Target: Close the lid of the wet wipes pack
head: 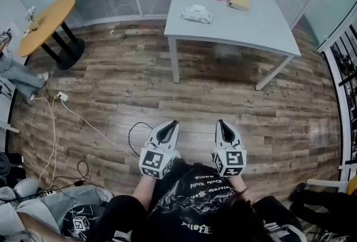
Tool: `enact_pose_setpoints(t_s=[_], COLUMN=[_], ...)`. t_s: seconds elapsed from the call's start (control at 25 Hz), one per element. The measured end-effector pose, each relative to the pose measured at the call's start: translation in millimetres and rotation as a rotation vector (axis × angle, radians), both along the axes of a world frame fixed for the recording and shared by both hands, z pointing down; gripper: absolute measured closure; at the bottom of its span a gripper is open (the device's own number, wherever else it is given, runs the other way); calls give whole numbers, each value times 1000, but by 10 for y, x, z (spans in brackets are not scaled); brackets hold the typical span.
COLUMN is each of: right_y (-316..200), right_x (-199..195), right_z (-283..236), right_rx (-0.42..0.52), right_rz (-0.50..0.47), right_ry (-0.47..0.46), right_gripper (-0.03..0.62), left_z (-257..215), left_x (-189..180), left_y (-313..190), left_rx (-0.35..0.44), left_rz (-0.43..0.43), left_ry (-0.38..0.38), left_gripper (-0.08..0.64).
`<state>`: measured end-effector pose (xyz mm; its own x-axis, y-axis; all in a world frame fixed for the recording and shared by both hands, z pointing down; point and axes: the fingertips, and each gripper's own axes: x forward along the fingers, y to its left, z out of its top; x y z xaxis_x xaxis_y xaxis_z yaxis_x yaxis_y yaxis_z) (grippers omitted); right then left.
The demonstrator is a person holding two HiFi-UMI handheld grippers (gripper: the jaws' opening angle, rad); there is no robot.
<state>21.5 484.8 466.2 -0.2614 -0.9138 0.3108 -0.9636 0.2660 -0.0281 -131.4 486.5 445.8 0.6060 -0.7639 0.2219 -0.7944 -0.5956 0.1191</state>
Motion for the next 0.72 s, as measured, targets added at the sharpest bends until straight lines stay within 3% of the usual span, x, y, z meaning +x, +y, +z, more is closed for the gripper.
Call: enact_pose_setpoints(t_s=[0.32, 0.72], right_y=[-36, -397], right_x=[-170, -47], right_z=[168, 223], right_rx=[-16, -18], right_rz=[85, 80], right_ry=[-61, -46], right_gripper=[594, 594], left_z=[136, 216], left_x=[-269, -237], left_y=[-181, -495], left_rx=[-17, -34], left_rz=[47, 42], left_ry=[6, -9], left_gripper=[540, 540])
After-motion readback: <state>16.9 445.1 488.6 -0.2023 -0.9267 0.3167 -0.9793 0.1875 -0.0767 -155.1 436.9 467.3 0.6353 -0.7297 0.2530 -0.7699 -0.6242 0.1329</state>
